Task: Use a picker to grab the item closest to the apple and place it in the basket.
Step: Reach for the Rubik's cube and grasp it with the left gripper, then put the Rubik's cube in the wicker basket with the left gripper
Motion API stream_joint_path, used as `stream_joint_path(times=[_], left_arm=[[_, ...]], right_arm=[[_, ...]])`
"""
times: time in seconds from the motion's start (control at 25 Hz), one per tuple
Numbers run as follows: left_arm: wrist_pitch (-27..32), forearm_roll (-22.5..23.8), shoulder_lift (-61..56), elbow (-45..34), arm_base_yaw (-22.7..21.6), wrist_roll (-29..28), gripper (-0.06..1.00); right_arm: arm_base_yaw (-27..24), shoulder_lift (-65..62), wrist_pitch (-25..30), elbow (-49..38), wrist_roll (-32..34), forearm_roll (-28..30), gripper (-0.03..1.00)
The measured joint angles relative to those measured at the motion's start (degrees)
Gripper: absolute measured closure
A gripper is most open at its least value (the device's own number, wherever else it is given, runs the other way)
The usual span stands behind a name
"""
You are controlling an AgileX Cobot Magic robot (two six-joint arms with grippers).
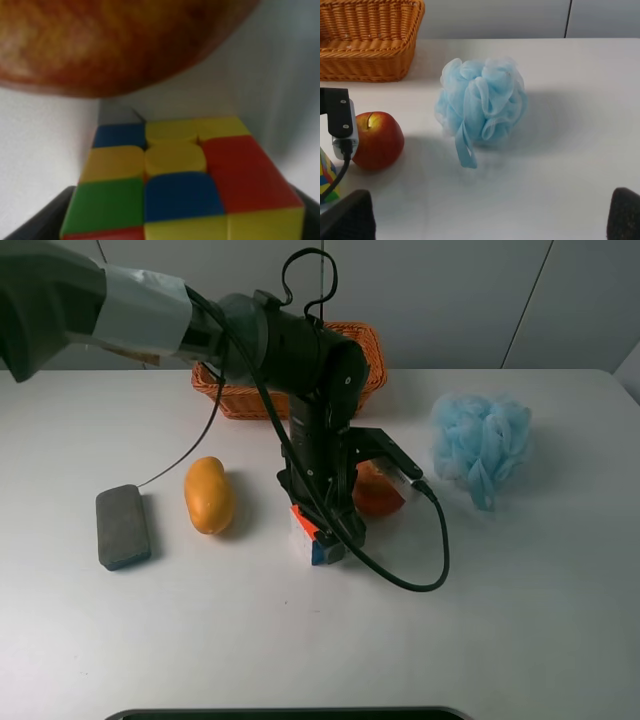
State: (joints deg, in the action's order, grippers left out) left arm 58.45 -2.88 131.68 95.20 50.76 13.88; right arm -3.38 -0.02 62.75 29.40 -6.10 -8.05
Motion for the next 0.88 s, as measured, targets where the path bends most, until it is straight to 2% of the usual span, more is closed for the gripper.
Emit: stream_joint_path(times=[0.08,0.12,0.44,0.72,0.88], left_arm=[[0.19,0.00,0.09,0.10,0.00,0.00,0.38],[0.19,0.00,0.09,0.35,0.00,0.00,0.38],[0.59,0.00,0.09,0.57,0.00,-0.20,0.38],[9.36,1.02,0.09,7.19,0.00,-0.44,0.38],[10.49,2.88,-0.39,10.14,0.00,-1.45,0.38]], right_arm=[[0.00,0.00,0.00,0.00,0.00,0.00,0.27],[0.00,0.00,0.00,0.00,0.00,0.00,0.27],[0.00,0.00,0.00,0.00,0.00,0.00,0.27],[0.00,0.00,0.00,0.00,0.00,0.00,0.27],[0.00,0.00,0.00,0.00,0.00,0.00,0.27]])
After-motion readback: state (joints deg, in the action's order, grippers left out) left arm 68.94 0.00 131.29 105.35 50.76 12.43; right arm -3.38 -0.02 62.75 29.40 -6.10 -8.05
